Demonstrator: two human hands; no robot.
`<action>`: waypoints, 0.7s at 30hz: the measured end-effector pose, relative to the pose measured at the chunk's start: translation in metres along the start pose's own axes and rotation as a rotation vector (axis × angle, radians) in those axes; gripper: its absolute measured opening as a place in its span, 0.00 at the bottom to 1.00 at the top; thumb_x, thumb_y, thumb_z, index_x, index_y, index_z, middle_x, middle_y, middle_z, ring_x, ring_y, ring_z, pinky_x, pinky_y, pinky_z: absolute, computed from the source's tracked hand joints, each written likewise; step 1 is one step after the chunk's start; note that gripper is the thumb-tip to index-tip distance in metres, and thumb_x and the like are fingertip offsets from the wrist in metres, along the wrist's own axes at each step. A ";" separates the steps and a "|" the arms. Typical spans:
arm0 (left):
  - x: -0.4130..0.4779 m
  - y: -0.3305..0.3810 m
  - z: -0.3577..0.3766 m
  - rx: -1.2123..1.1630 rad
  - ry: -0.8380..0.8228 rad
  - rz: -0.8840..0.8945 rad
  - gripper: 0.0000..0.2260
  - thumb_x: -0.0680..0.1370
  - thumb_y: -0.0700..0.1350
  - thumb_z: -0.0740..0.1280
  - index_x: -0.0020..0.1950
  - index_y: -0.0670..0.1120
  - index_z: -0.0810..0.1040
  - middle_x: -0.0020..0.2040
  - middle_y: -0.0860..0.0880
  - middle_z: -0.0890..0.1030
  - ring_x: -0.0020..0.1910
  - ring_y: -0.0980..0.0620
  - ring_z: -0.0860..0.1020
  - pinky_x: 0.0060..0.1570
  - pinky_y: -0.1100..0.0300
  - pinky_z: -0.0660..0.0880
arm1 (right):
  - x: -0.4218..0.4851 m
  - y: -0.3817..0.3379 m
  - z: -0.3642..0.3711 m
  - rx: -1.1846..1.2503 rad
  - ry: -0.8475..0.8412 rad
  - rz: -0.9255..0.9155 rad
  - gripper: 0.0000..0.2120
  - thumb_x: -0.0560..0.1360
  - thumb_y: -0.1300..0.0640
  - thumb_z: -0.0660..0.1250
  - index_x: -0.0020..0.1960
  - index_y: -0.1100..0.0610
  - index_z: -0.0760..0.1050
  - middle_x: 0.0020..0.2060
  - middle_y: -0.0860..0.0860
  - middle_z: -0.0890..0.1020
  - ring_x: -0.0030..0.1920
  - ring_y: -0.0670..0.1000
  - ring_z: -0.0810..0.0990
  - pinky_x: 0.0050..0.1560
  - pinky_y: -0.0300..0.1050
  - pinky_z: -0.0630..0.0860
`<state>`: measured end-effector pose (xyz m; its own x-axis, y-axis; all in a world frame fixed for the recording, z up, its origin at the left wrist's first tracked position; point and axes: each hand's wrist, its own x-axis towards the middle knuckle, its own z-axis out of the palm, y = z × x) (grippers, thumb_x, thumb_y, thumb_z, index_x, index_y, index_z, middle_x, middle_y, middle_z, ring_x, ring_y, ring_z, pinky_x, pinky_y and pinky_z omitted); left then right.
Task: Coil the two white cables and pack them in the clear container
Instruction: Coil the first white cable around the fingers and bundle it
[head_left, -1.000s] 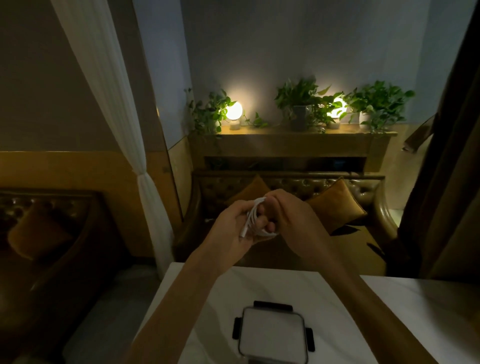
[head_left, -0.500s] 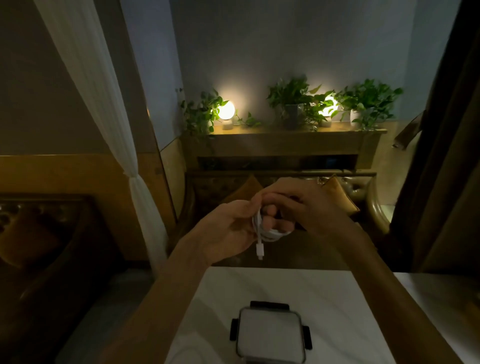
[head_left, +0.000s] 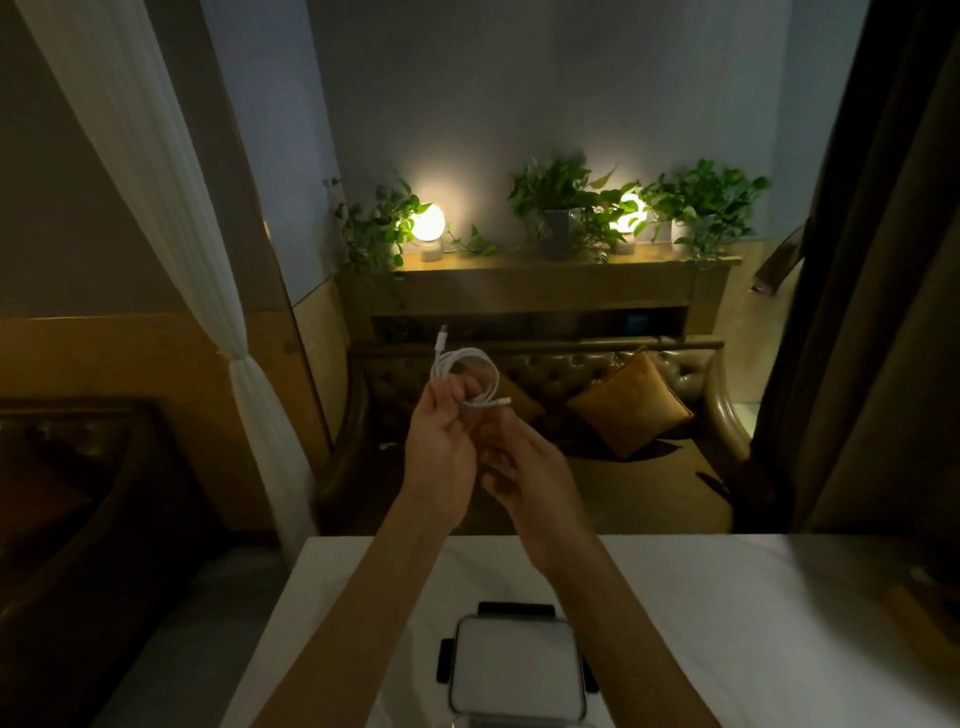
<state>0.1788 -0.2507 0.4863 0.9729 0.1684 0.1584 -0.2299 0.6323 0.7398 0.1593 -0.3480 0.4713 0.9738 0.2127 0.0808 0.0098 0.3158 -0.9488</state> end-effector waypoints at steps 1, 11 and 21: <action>-0.002 -0.002 -0.002 -0.003 0.023 -0.008 0.14 0.76 0.50 0.59 0.55 0.42 0.75 0.51 0.43 0.79 0.52 0.47 0.78 0.57 0.53 0.75 | 0.003 -0.001 0.002 0.025 -0.004 0.001 0.15 0.80 0.46 0.58 0.57 0.49 0.80 0.53 0.53 0.83 0.55 0.53 0.82 0.58 0.52 0.78; -0.008 -0.003 -0.020 -0.054 0.110 -0.047 0.17 0.80 0.47 0.55 0.63 0.42 0.75 0.59 0.40 0.80 0.62 0.41 0.75 0.63 0.47 0.70 | 0.022 -0.001 0.041 0.097 0.216 -0.157 0.10 0.80 0.52 0.61 0.56 0.42 0.79 0.53 0.46 0.83 0.54 0.47 0.82 0.55 0.48 0.80; -0.018 0.000 -0.020 0.240 0.117 -0.051 0.16 0.79 0.47 0.57 0.61 0.42 0.76 0.58 0.41 0.80 0.58 0.43 0.77 0.63 0.50 0.71 | 0.028 0.009 0.032 -0.435 0.434 -0.519 0.12 0.80 0.54 0.61 0.62 0.49 0.75 0.57 0.49 0.80 0.56 0.43 0.79 0.56 0.45 0.79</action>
<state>0.1605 -0.2385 0.4704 0.9704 0.2361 0.0509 -0.1550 0.4473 0.8809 0.1789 -0.3095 0.4753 0.8216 -0.2689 0.5027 0.4857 -0.1316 -0.8642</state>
